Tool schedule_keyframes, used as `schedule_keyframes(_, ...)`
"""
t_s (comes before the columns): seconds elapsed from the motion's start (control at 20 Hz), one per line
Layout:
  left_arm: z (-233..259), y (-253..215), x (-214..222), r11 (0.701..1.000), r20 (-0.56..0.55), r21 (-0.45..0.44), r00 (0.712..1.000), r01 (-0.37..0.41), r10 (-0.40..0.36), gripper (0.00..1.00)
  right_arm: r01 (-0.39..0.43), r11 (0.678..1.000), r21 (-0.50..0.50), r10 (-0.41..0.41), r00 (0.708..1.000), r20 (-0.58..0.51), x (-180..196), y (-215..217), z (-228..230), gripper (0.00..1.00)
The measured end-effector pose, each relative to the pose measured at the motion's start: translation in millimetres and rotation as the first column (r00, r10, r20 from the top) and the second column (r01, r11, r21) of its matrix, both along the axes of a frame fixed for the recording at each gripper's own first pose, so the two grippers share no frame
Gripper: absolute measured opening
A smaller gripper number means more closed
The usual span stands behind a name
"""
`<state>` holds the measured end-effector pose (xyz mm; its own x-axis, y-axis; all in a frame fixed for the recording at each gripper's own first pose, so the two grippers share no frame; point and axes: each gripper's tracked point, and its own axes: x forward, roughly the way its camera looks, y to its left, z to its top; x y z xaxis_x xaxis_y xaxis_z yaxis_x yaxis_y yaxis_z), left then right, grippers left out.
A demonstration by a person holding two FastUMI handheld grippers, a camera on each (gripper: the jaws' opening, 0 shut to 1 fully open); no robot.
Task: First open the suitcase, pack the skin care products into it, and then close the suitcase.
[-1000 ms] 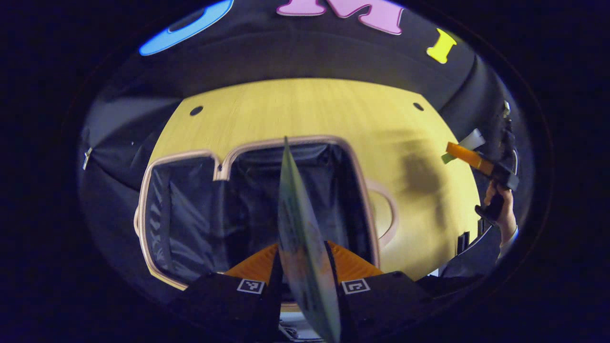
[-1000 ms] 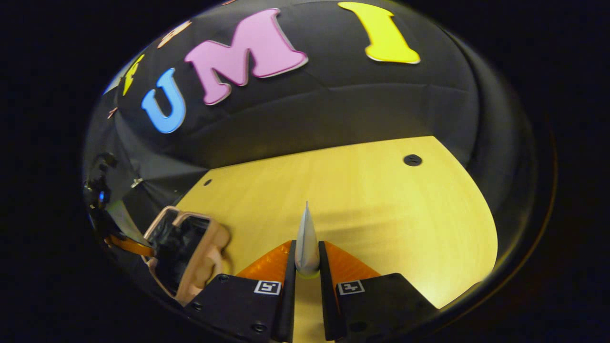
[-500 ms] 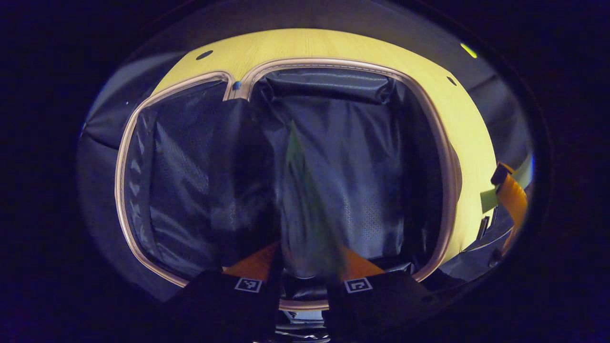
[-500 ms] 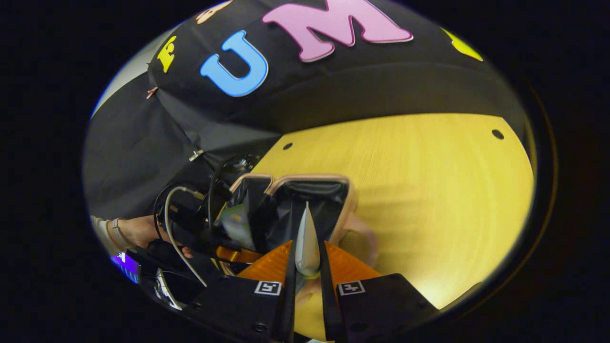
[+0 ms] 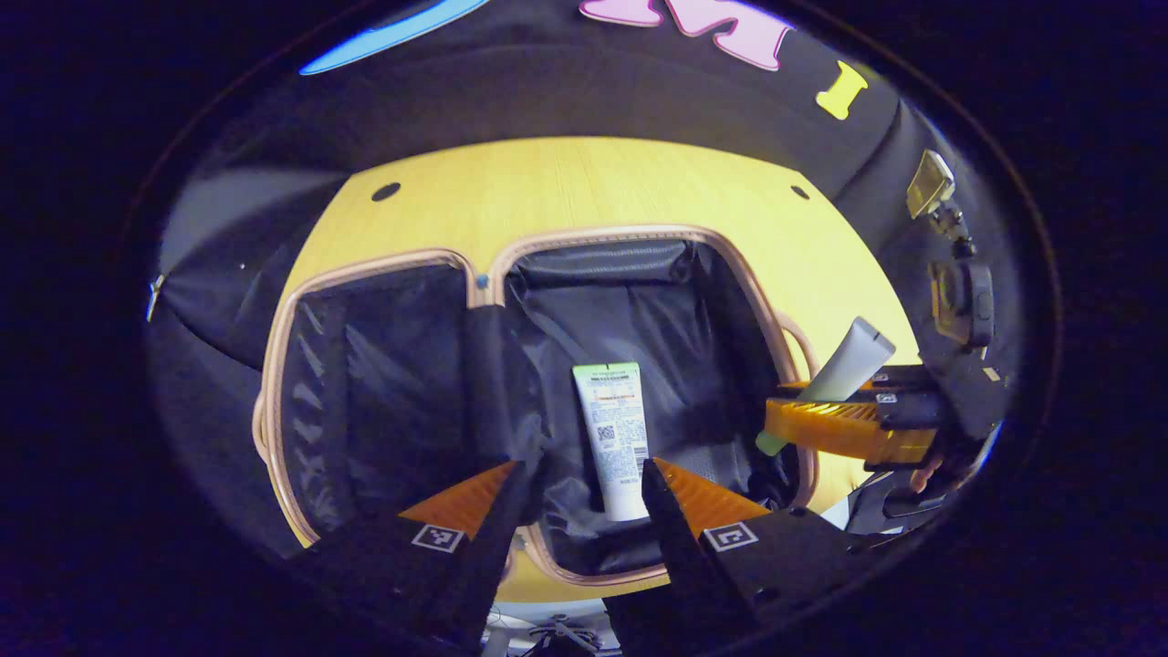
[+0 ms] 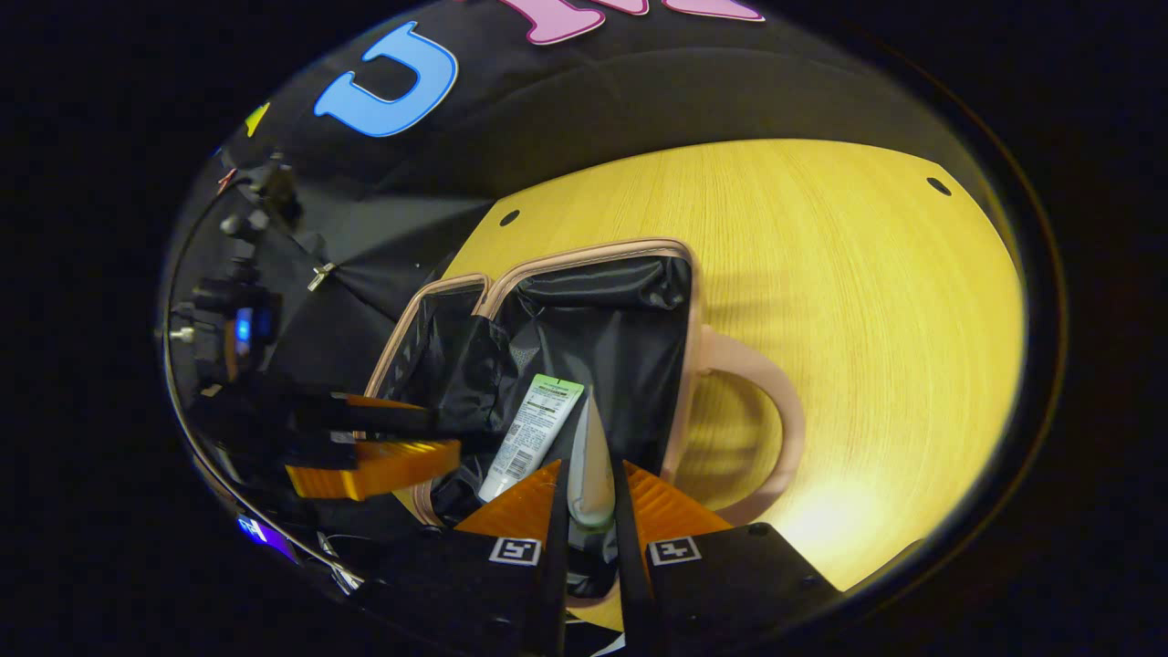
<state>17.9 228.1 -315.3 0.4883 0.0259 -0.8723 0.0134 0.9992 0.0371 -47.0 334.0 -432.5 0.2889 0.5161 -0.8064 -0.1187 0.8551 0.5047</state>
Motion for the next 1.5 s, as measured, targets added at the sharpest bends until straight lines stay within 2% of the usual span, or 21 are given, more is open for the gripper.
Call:
schedule_keyframes(0.15, 25.3, 67.1, -5.2, 0.996, 0.082, 0.046, 0.994, -0.077, 0.073, 0.80, -0.025, 0.998, -0.052, 0.024, 0.999, -0.027, -4.4, 16.4, -20.4, 0.28)
schedule_keyframes(0.35, 44.1, 157.7, -34.7, 0.965, 0.087, 0.057, 0.964, -0.256, 0.251, 0.82, -0.069, 0.989, -0.130, 0.059, 0.995, -0.074, -14.6, 25.0, -48.3, 0.28)
schedule_keyframes(0.4, 43.1, 177.5, -41.9, 0.953, 0.085, 0.053, 0.952, -0.298, 0.293, 0.82, -0.080, 0.986, -0.148, 0.068, 0.994, -0.086, -15.7, 24.4, -51.3, 0.19)
schedule_keyframes(0.45, 39.1, 197.1, -49.6, 0.939, 0.086, 0.048, 0.938, -0.340, 0.335, 0.82, -0.089, 0.983, -0.161, 0.073, 0.992, -0.100, -17.4, 25.4, -54.4, 0.28)
schedule_keyframes(0.5, 34.4, 210.3, -54.8, 0.927, 0.087, 0.037, 0.925, -0.374, 0.370, 0.82, -0.094, 0.981, -0.169, 0.074, 0.990, -0.117, -18.1, 24.9, -54.3, 0.19)
schedule_keyframes(0.55, 34.2, 223.4, -58.6, 0.914, 0.093, 0.029, 0.912, -0.404, 0.400, 0.81, -0.091, 0.981, -0.169, 0.070, 0.989, -0.126, -18.1, 25.0, -52.5, 0.38)
schedule_keyframes(0.6, 35.6, 235.3, -61.5, 0.905, 0.103, 0.024, 0.901, -0.425, 0.421, 0.82, -0.083, 0.984, -0.158, 0.062, 0.989, -0.132, -17.1, 27.3, -48.6, 0.30)
schedule_keyframes(0.65, 37.5, 245.1, -62.7, 0.898, 0.113, 0.024, 0.894, -0.439, 0.434, 0.82, -0.075, 0.988, -0.134, 0.058, 0.990, -0.132, -15.5, 32.2, -42.1, 0.42)
schedule_keyframes(0.7, 37.3, 252.8, -62.8, 0.893, 0.123, 0.027, 0.888, -0.449, 0.443, 0.82, -0.069, 0.991, -0.117, 0.055, 0.991, -0.121, -13.6, 34.9, -36.8, 0.36)
schedule_keyframes(0.75, 36.8, 259.9, -62.0, 0.890, 0.133, 0.028, 0.884, -0.456, 0.449, 0.82, -0.065, 0.992, -0.108, 0.054, 0.993, -0.103, -12.6, 35.9, -30.2, 0.49)
schedule_keyframes(0.8, 34.4, 267.2, -59.8, 0.885, 0.143, 0.025, 0.878, -0.464, 0.456, 0.82, -0.061, 0.994, -0.094, 0.054, 0.996, -0.075, -8.4, 35.0, -20.0, 0.53)
schedule_keyframes(0.85, 30.6, 273.5, -55.5, 0.882, 0.151, 0.011, 0.873, -0.471, 0.465, 0.81, -0.068, 0.996, -0.055, 0.065, 0.996, -0.055, -8.5, 36.6, -6.7, 0.70)
schedule_keyframes(0.9, 29.6, 281.6, -52.4, 0.873, 0.156, -0.005, 0.862, -0.487, 0.482, 0.82, -0.079, 0.997, -0.004, 0.079, 0.996, -0.028, -10.3, 37.5, 14.0, 0.74)
schedule_keyframes(1.0, 29.2, 301.1, -46.3, 0.849, 0.160, -0.039, 0.835, -0.527, 0.526, 0.82, -0.107, 0.993, 0.042, 0.103, 0.992, 0.071, -5.4, 26.1, 56.4, 0.76)
schedule_keyframes(1.1, 26.0, 317.9, -39.6, 0.836, 0.152, -0.047, 0.823, -0.546, 0.547, 0.81, -0.094, 0.993, 0.066, 0.081, 0.981, 0.177, 9.0, -0.2, 98.0, 0.78)
schedule_keyframes(1.2, 16.8, 337.7, -37.5, 0.836, 0.134, -0.003, 0.828, -0.549, 0.544, 0.81, -0.028, 0.998, 0.062, 0.011, 0.964, 0.265, 30.2, -35.1, 130.4, 0.78)
schedule_keyframes(1.25, 9.5, 342.6, -36.1, 0.833, 0.112, 0.006, 0.829, -0.553, 0.548, 0.81, 0.025, 0.997, 0.067, -0.046, 0.946, 0.321, 44.3, -53.4, 147.4, 0.81)
schedule_keyframes(1.3, -1.1, 344.4, -33.4, 0.827, 0.085, 0.002, 0.824, -0.562, 0.560, 0.81, 0.085, 0.994, 0.072, -0.106, 0.921, 0.375, 58.8, -73.7, 166.6, 0.70)
schedule_keyframes(1.35, -12.6, 344.3, -29.4, 0.820, 0.057, -0.016, 0.819, -0.572, 0.572, 0.81, 0.145, 0.987, 0.075, -0.163, 0.890, 0.426, 69.4, -96.0, 185.6, 0.83)
schedule_keyframes(1.5, -42.8, 340.6, -23.6, 0.794, -0.011, -0.046, 0.795, -0.606, 0.607, 0.82, 0.304, 0.952, -0.018, -0.245, 0.798, 0.550, 88.3, -178.0, 209.2, 0.91)
